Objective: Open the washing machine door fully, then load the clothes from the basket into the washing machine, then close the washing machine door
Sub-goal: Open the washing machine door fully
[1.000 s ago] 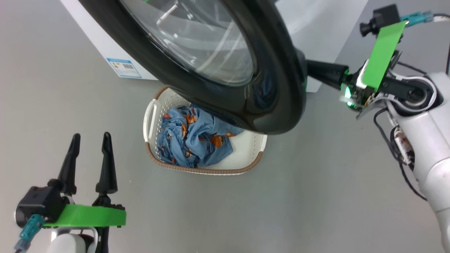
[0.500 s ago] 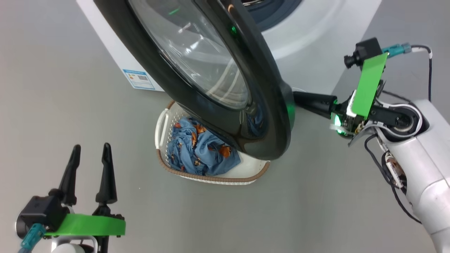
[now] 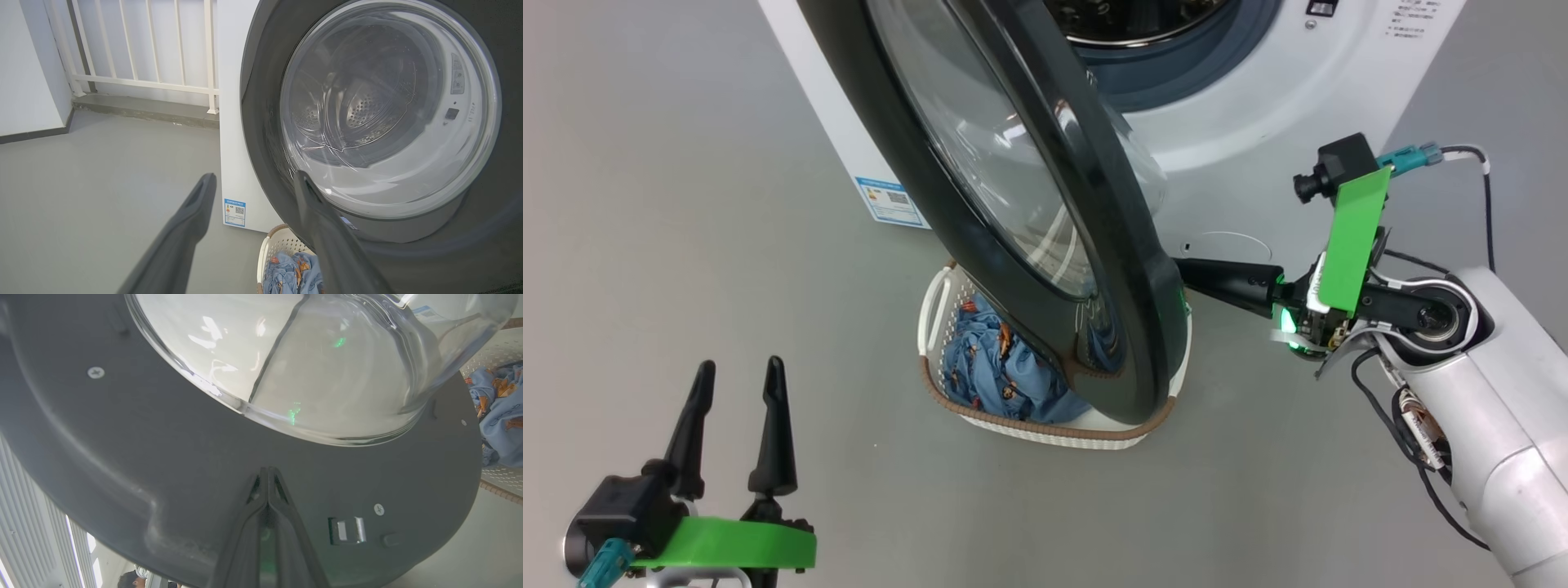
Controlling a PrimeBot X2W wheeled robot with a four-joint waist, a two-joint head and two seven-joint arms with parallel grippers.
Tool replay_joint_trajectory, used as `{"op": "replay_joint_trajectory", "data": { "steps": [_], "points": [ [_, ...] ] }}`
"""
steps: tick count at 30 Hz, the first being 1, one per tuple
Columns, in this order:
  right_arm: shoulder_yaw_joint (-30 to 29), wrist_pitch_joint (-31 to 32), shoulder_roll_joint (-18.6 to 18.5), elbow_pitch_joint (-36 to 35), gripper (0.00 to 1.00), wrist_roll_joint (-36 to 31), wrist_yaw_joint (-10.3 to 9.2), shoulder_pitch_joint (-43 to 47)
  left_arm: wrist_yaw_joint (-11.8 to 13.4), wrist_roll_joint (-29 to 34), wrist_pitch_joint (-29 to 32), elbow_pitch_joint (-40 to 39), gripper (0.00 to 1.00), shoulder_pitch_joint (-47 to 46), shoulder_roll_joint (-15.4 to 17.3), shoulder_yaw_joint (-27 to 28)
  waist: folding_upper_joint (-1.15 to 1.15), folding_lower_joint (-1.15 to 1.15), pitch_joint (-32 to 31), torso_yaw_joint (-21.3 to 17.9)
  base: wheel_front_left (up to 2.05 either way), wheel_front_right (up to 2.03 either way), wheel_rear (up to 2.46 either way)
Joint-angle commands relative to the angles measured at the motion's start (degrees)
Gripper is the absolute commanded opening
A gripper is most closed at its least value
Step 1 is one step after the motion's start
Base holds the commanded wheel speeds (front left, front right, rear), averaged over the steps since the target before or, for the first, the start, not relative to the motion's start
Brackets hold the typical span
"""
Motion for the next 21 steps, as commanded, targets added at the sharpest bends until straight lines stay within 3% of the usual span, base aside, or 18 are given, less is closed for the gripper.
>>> {"op": "replay_joint_trajectory", "data": {
  "steps": [1,21],
  "points": [
    [0.81,0.31,1.36,-1.83,0.0,1.09,0.17,1.13,-0.19,0.16,-0.46,-1.4,1.0,-0.18,1.11,1.98,0.0,0.0,-0.32,0.42,0.0,0.0,0.0],
    [2.72,0.76,3.06,-2.23,0.0,2.6,0.17,3.43,-0.19,0.37,-0.46,-1.27,1.0,1.28,1.0,1.82,0.0,0.0,-2.18,3.39,0.0,0.0,0.0]
  ]
}}
